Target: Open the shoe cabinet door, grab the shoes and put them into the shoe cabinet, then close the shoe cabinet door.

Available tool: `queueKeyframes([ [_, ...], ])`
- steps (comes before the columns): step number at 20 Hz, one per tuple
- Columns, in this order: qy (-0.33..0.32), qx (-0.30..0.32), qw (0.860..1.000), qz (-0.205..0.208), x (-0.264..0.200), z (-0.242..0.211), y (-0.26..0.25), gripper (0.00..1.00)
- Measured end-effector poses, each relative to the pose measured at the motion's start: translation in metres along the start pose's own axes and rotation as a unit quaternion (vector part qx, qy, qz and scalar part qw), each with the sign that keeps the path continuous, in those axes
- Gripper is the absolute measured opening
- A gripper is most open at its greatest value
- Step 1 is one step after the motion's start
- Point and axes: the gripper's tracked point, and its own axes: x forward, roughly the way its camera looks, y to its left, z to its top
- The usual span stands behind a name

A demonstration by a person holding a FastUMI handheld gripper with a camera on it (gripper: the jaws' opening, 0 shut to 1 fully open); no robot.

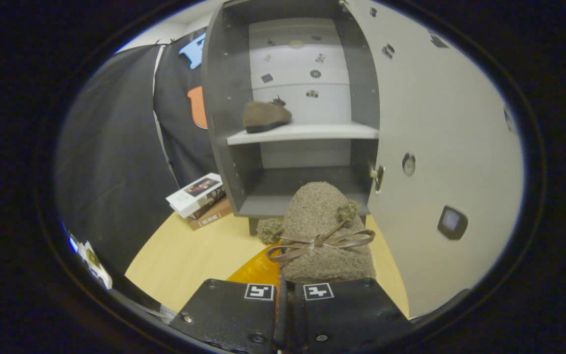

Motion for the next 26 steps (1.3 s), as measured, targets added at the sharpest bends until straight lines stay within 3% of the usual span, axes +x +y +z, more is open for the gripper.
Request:
queueKeyframes([
  [8, -0.087, -0.021, 0.996, -0.012, 0.013, 0.131, 0.014, 0.09],
  [17, -0.142, -0.032, 0.989, -0.02, 0.093, 0.259, 0.004, 0.09],
  [26, -0.086, -0.032, 0.995, -0.041, 0.225, 0.294, -0.031, 0.09],
])
